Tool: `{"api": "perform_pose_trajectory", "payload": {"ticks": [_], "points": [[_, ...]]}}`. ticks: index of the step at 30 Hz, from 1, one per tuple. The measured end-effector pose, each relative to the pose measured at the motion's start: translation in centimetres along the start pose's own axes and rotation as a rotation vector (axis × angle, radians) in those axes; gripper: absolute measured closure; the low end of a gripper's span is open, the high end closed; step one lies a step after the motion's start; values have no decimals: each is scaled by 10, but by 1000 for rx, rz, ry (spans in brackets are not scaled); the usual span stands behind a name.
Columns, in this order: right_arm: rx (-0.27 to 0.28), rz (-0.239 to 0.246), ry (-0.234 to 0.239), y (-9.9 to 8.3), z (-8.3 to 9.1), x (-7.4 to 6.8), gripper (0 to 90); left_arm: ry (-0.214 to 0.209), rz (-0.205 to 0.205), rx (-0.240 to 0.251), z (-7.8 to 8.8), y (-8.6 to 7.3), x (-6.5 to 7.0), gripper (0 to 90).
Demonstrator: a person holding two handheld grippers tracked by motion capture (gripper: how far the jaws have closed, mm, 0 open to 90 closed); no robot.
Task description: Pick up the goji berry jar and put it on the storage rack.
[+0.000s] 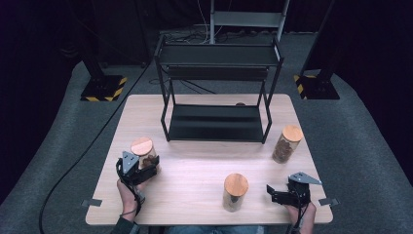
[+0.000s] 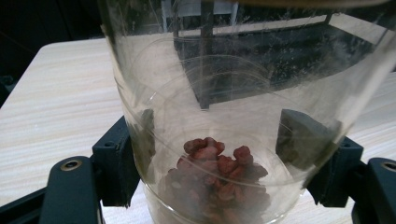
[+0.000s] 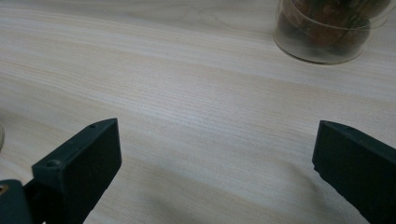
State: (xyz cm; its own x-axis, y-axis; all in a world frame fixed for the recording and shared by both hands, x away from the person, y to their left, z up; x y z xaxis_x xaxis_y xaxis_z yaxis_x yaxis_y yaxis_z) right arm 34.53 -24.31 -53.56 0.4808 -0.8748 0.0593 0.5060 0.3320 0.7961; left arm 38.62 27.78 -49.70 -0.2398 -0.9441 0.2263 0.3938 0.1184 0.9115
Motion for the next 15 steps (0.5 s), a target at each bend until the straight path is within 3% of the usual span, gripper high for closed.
{"api": "perform_pose_trajectory", "payload": {"ticks": [15], "points": [[-6,2,4,0,-1,0,4,-31,-18,-4,-2,9,8,246]]}}
Point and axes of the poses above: each handheld gripper's, and its own axes: z roughly backward along the jaws, y roughly out of its top, x roughly to its right, the point moved 1 cm from there along -z, roughly forward along the jaws, and after that the axes turned 13 degrees about z, right-handed, at the moved point
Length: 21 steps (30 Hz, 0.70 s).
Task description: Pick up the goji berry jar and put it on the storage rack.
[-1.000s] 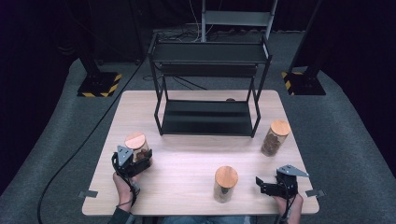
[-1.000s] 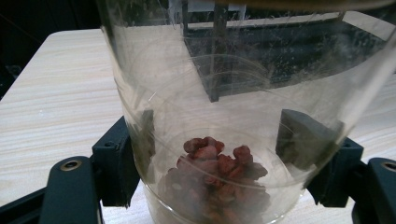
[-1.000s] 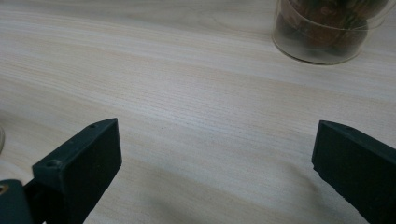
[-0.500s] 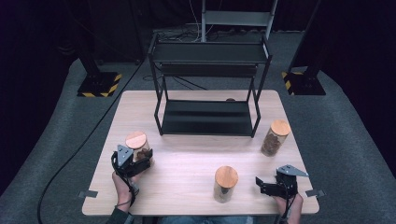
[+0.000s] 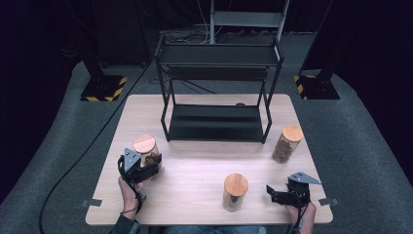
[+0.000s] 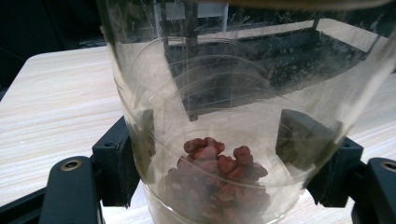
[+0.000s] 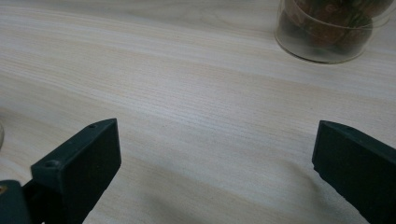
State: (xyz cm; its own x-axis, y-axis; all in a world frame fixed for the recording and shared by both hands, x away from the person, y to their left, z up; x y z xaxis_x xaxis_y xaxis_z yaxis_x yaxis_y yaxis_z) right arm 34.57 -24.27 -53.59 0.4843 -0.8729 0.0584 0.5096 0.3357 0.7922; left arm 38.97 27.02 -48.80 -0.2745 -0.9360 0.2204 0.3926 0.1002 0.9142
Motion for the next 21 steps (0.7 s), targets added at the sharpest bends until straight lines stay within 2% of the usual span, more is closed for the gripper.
{"api": "perform_pose_trajectory", "payload": {"ticks": [21], "points": [[1,-4,1,0,0,0,7,-26,-19,-6,-4,5,9,246]]}}
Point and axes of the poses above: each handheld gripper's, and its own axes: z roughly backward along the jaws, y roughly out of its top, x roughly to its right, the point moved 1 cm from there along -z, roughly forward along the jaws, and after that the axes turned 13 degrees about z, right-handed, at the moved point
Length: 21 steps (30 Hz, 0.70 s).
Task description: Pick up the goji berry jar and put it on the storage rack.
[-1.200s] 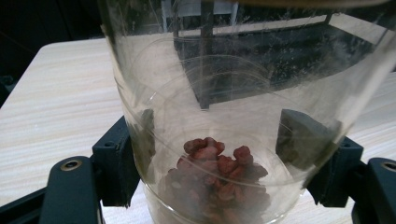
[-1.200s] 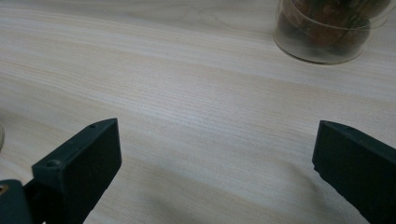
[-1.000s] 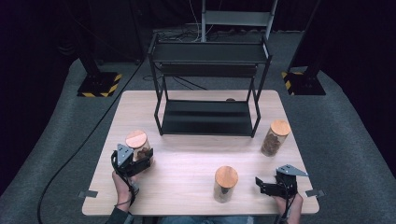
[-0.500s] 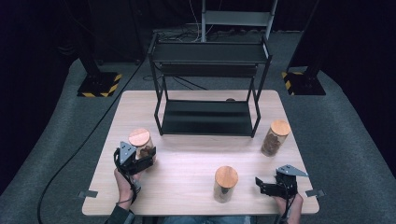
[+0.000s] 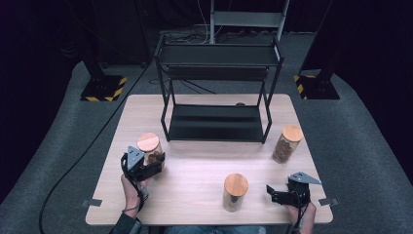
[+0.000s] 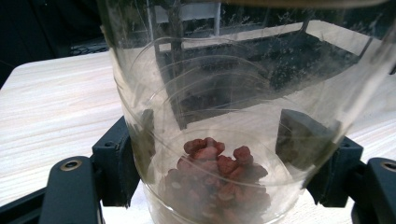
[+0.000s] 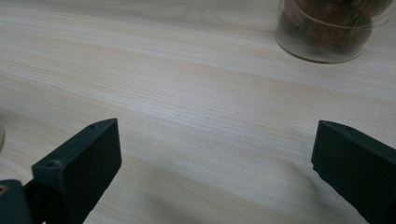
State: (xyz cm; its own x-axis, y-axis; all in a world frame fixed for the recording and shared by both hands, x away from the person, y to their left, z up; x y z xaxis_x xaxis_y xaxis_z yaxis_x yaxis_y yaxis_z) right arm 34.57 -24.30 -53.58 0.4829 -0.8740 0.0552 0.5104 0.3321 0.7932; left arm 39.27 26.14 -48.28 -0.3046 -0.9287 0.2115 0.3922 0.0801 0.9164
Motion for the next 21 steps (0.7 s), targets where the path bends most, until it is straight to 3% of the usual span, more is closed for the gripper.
{"api": "perform_pose_trajectory", "payload": {"ticks": [21], "points": [[-16,0,11,0,-2,1,3,-31,-28,-22,-7,9,7,247]]}}
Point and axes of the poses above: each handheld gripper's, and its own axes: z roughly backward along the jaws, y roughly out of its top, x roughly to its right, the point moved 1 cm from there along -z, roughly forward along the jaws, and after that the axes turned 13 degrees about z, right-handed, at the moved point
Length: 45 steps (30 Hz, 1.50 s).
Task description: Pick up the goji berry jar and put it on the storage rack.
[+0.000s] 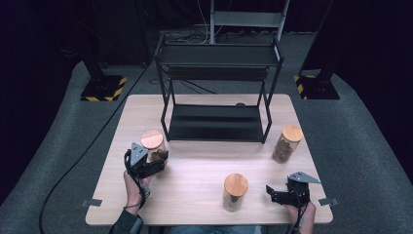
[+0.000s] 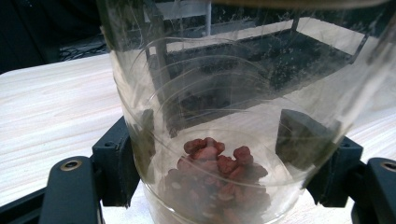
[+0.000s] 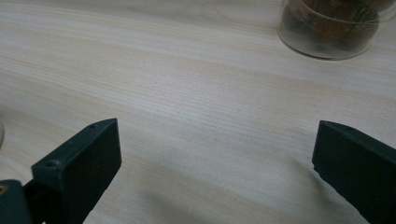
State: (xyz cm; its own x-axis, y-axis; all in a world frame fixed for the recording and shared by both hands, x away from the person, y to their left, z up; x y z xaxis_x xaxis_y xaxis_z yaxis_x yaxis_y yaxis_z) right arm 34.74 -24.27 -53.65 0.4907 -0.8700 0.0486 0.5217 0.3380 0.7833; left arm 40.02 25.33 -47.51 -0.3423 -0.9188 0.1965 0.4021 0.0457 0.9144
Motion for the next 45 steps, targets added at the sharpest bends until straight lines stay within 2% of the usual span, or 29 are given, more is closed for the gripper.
{"api": "perform_pose_trajectory", "payload": {"ticks": [45], "points": [[-24,2,6,1,-2,0,2,-47,-25,-14,-20,16,18,247]]}}
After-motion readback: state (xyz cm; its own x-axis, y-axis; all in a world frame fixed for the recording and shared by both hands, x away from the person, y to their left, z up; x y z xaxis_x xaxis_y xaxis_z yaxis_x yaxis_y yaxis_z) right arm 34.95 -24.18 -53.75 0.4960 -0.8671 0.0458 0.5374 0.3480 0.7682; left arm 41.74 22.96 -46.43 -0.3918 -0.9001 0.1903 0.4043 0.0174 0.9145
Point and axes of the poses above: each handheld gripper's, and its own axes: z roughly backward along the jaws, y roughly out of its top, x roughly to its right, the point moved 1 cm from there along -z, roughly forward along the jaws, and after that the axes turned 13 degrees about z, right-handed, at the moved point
